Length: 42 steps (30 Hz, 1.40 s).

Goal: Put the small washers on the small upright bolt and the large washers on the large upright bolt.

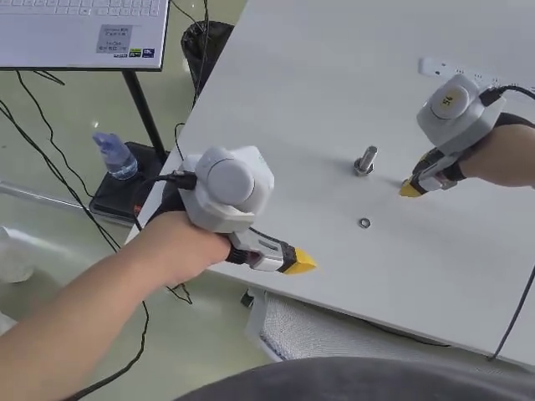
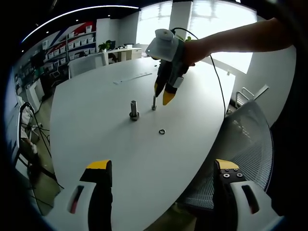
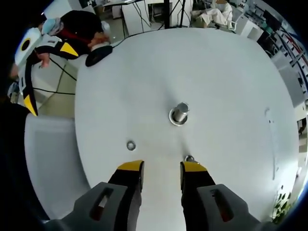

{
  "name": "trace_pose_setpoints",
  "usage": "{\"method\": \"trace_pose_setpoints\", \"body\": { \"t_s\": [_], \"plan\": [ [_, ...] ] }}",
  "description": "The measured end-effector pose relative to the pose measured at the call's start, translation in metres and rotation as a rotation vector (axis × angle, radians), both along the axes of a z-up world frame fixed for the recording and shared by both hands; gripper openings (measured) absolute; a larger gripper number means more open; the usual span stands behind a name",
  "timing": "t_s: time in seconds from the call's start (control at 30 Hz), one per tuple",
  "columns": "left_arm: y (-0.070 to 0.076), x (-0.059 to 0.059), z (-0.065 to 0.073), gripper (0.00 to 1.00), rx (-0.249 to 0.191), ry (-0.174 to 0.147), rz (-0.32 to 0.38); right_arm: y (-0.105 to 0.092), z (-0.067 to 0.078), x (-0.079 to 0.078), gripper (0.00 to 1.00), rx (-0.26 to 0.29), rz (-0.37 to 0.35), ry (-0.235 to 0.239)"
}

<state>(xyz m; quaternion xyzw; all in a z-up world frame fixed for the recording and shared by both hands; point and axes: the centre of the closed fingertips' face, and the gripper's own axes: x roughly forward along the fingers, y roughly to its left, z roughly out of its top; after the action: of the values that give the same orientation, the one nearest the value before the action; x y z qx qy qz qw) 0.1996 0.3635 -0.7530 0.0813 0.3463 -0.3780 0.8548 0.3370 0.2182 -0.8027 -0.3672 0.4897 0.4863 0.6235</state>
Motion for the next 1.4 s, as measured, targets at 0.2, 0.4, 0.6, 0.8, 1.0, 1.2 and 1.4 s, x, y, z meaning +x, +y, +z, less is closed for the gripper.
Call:
{"method": "trace_pose_setpoints", "body": {
  "t_s": [0.2,0.4,0.6,0.8,1.0,1.2,1.4],
  "plan": [
    [0.001,0.000,0.001,0.87,-0.005,-0.005,0.002,0.006,-0.002,-0.013,0.32,0.005,0.009,0.010],
    [0.000,0.002,0.002,0.88,-0.011,-0.009,0.006,0.011,-0.005,-0.024,0.32,0.016,0.013,0.022],
    [0.001,0.003,0.002,0.90,-0.020,-0.015,0.012,0.015,-0.009,-0.032,0.33,0.025,0.011,0.033],
    [0.003,0.003,0.002,0.91,-0.020,-0.016,0.011,0.021,-0.008,-0.043,0.34,0.043,0.012,0.040],
    [-0.001,0.003,0.002,0.92,-0.027,-0.018,0.002,0.023,-0.006,-0.048,0.34,0.058,0.000,0.041],
    [0.000,0.009,0.004,0.98,-0.022,-0.043,0.010,0.023,-0.007,-0.053,0.34,0.063,-0.005,0.039],
    [0.000,0.008,0.003,0.98,-0.017,-0.035,0.002,0.023,-0.024,-0.055,0.34,0.060,-0.010,0.044]
  ]
}}
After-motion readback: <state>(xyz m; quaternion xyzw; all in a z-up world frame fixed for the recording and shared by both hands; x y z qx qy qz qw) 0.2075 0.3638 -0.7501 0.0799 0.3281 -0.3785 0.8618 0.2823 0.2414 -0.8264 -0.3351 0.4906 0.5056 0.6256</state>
